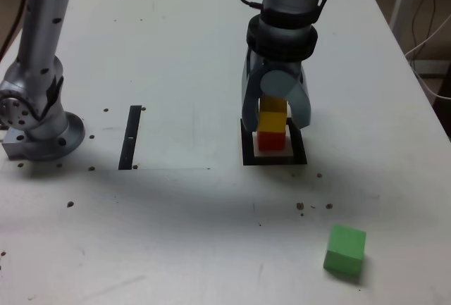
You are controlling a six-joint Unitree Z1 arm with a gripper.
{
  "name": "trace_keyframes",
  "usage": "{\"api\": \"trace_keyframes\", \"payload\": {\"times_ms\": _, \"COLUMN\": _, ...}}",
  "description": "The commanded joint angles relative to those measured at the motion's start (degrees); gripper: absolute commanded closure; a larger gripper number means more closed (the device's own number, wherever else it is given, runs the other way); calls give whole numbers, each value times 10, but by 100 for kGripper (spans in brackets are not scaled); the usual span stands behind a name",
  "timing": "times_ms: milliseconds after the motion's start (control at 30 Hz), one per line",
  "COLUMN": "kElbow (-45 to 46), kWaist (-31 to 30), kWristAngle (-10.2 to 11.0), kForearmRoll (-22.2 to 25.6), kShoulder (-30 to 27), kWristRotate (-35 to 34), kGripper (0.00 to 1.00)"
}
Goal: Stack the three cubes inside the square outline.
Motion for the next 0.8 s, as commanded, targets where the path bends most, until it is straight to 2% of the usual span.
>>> {"api": "trace_keyframes", "payload": {"times_ms": 0, "kElbow": 1, "kWaist": 1, "kWristAngle": -1, "kForearmRoll": -1, "kShoulder": 1, "kWristRotate": 1, "kGripper": 1}}
{"api": "trace_keyframes", "payload": {"times_ms": 333, "kElbow": 2, "kWaist": 1, "kWristAngle": 13, "kForearmRoll": 5, "kShoulder": -21, "kWristRotate": 1, "kGripper": 1}}
{"api": "trace_keyframes", "payload": {"times_ms": 767, "kElbow": -18, "kWaist": -13, "kWristAngle": 41, "kForearmRoll": 48, "kShoulder": -61, "kWristRotate": -2, "kGripper": 1}}
